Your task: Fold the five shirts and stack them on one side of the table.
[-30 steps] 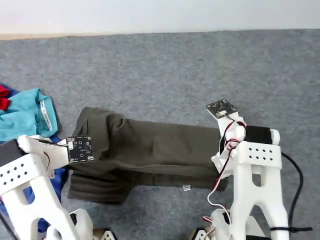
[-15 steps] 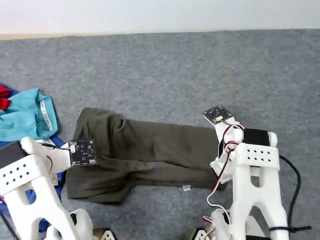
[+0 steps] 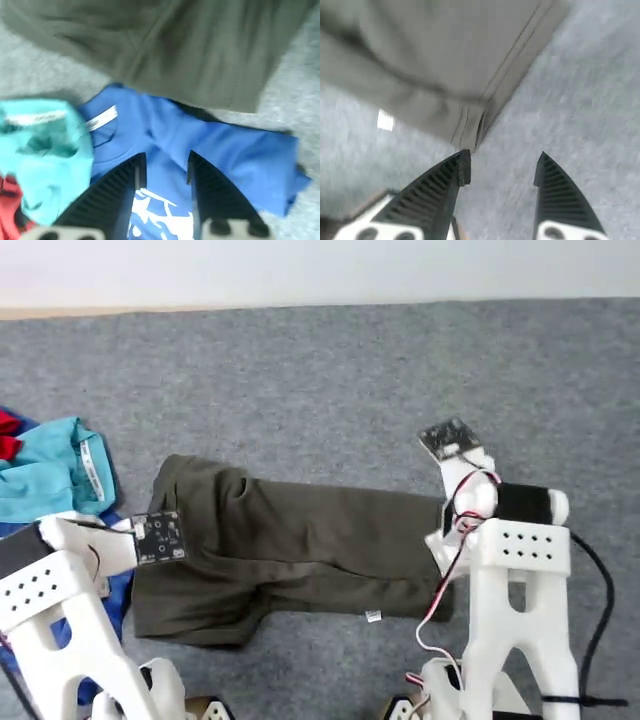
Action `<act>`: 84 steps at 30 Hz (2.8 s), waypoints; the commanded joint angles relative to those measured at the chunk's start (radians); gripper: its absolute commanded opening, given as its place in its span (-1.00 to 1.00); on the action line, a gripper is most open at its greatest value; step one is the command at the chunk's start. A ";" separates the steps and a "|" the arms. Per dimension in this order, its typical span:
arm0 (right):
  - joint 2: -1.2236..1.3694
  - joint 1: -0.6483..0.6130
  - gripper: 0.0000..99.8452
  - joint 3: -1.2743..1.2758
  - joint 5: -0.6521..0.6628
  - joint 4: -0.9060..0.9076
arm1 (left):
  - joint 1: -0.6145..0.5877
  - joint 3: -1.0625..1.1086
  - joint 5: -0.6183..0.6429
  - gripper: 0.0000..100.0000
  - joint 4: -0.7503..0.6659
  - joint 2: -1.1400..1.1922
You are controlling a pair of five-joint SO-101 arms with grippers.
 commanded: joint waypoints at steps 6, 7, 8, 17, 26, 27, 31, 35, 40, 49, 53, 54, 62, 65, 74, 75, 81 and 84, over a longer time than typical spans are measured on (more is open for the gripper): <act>0.039 -0.071 -0.55 -0.005 -0.226 -0.326 | -0.002 0.094 0.275 -0.82 -0.310 -0.025; 0.076 -0.068 -0.55 -0.002 -0.245 -0.358 | -0.002 0.110 0.321 -0.84 -0.345 -0.025; 0.116 -0.068 -0.55 -0.003 -0.265 -0.386 | -0.002 0.124 0.368 -0.85 -0.374 -0.025; 0.478 -0.071 -0.55 -0.160 -0.456 -0.453 | -0.005 0.186 0.764 -0.85 -0.508 -0.025; 0.691 -0.068 -0.55 -0.348 -0.457 -0.406 | -0.002 0.194 0.902 -0.85 -0.505 -0.025; 0.711 -0.065 -0.55 -0.359 -0.457 -0.406 | -0.002 0.200 0.902 -0.85 -0.508 -0.025; 0.799 -0.048 -0.55 -0.397 -0.456 -0.406 | -0.002 0.232 0.902 -0.85 -0.552 -0.025; 0.869 -0.039 -0.66 -0.430 -0.456 -0.406 | -0.002 0.268 0.899 -0.85 -0.615 -0.025; 0.901 -0.038 -0.98 -0.477 -0.331 -0.377 | 0.000 0.269 0.898 -0.85 -0.649 -0.025; 0.926 0.071 -0.98 -0.632 -0.262 -0.383 | 0.051 0.266 0.898 -0.85 -0.661 -0.025; 0.978 0.111 -0.98 -0.713 -0.209 -0.377 | 0.060 0.266 0.898 -0.85 -0.661 -0.025; 0.992 0.124 -0.98 -0.732 -0.207 -0.377 | 0.060 0.266 0.898 -0.85 -0.661 -0.025; 1.089 0.188 -0.98 -0.862 -0.169 -0.377 | 0.060 0.266 0.898 -0.85 -0.661 -0.025; 1.116 0.197 -0.98 -0.881 -0.167 -0.377 | 0.060 0.269 0.898 -0.85 -0.661 -0.025; 1.130 0.226 -0.88 -0.896 -0.166 -0.343 | 0.060 0.271 0.899 -0.85 -0.657 -0.025; 1.122 0.223 -0.80 -0.913 -0.167 -0.312 | 0.060 0.271 0.901 -0.85 -0.657 -0.025; 1.058 0.205 -0.55 -1.020 -0.203 -0.147 | 0.060 0.271 0.902 -0.85 -0.657 -0.023; 1.023 0.185 -0.55 -1.069 -0.203 -0.070 | 0.063 0.272 0.902 -0.85 -0.657 -0.020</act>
